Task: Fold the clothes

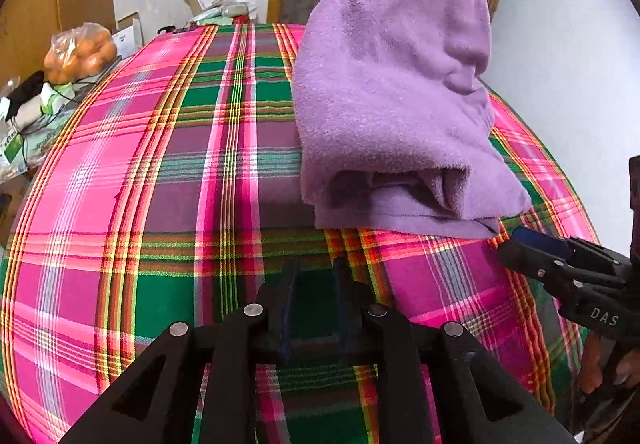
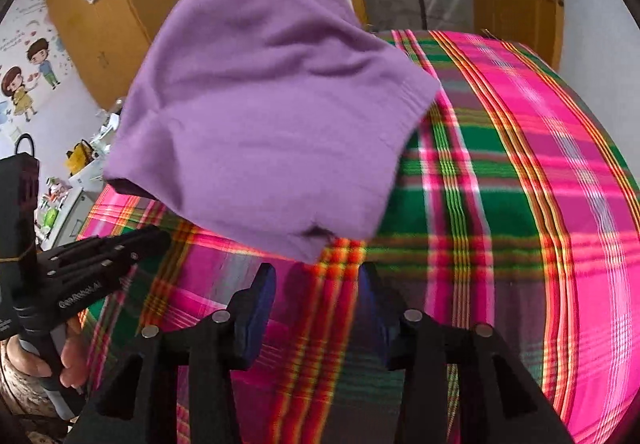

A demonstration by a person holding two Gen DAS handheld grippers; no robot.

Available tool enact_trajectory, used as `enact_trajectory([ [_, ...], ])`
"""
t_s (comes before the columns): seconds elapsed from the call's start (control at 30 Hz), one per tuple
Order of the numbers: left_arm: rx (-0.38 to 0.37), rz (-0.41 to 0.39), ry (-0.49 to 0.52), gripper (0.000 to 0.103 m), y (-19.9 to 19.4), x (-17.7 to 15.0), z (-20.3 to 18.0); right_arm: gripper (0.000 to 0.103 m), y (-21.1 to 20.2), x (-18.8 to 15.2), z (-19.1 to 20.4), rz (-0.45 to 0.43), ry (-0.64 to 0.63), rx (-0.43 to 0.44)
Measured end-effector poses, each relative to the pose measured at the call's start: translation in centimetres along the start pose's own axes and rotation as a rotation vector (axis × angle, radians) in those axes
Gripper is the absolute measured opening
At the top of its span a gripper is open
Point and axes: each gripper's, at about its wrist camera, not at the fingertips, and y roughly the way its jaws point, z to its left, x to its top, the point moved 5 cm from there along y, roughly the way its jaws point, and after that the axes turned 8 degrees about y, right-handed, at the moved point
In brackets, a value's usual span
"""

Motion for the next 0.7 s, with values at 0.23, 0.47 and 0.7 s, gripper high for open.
enact_trajectory([
  [0.23,-0.001,-0.042,-0.018,0.02,0.6,0.4,0.3,0.05,0.5,-0.3,1.0,-0.018,-0.112,-0.093],
  [0.47,0.03,-0.041,0.022,0.02,0.2,0.2,-0.5,0.068,1.0,-0.7,2.4,-0.003,-0.193,-0.133],
  [0.7,0.076,-0.031,0.064,0.02,0.1,0.2,-1.0,0.077,1.4,-1.0,3.3,0.006,-0.215,-0.15],
])
